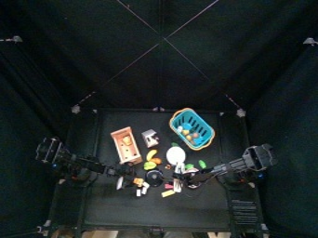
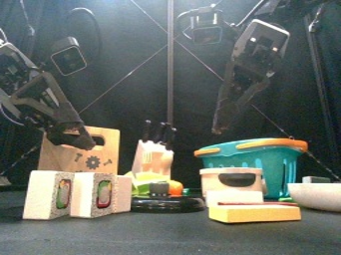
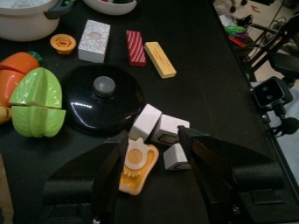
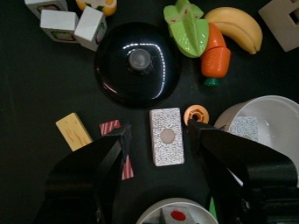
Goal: Grab salmon
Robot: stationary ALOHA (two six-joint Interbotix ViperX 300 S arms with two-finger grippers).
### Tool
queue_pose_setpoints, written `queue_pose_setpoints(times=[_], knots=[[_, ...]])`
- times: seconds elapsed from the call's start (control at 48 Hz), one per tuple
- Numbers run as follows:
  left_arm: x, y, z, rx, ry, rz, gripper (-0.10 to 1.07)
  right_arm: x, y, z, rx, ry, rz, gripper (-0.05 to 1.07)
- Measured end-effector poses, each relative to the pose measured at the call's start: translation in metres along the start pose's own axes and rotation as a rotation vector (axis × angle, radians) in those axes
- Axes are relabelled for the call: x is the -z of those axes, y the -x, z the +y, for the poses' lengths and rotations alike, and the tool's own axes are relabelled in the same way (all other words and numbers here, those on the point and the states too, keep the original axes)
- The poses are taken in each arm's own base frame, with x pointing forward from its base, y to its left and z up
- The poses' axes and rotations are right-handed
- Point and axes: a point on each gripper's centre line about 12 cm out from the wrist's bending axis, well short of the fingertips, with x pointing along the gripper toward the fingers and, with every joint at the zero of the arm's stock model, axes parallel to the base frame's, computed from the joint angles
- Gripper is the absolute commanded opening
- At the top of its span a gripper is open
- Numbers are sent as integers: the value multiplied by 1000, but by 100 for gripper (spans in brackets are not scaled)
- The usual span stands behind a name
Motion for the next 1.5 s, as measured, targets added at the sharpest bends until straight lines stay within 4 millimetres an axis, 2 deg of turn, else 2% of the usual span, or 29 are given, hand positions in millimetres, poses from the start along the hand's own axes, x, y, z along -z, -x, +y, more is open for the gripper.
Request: queue_pose_setpoints(times=[0.25, 0.333, 0.458, 0.542, 0.75, 1.188, 1.5], knots=[[-1, 0, 0, -1, 1, -3, 87, -11, 32, -16, -121, -123, -160, 88], [-1, 0, 1, -2, 3, -4, 87, -3, 36, -21, -138, -132, -180, 88], [-1, 0, 1, -3, 2, -4, 87, 20, 35, -29, -138, -156, -149, 88], [-1, 0, 1, -2, 1, -4, 87, 36, 32, -29, -145, -182, -110, 88], [-1, -1, 1, -4, 3, -3, 87, 67, 15, -18, -158, -107, -30, 87], [-1, 0, 1, -4, 3, -4, 87, 78, -20, 17, -196, -35, 58, 87], [-1, -1, 1, -4, 3, -3, 87, 86, -45, 23, -164, -13, 133, 87]])
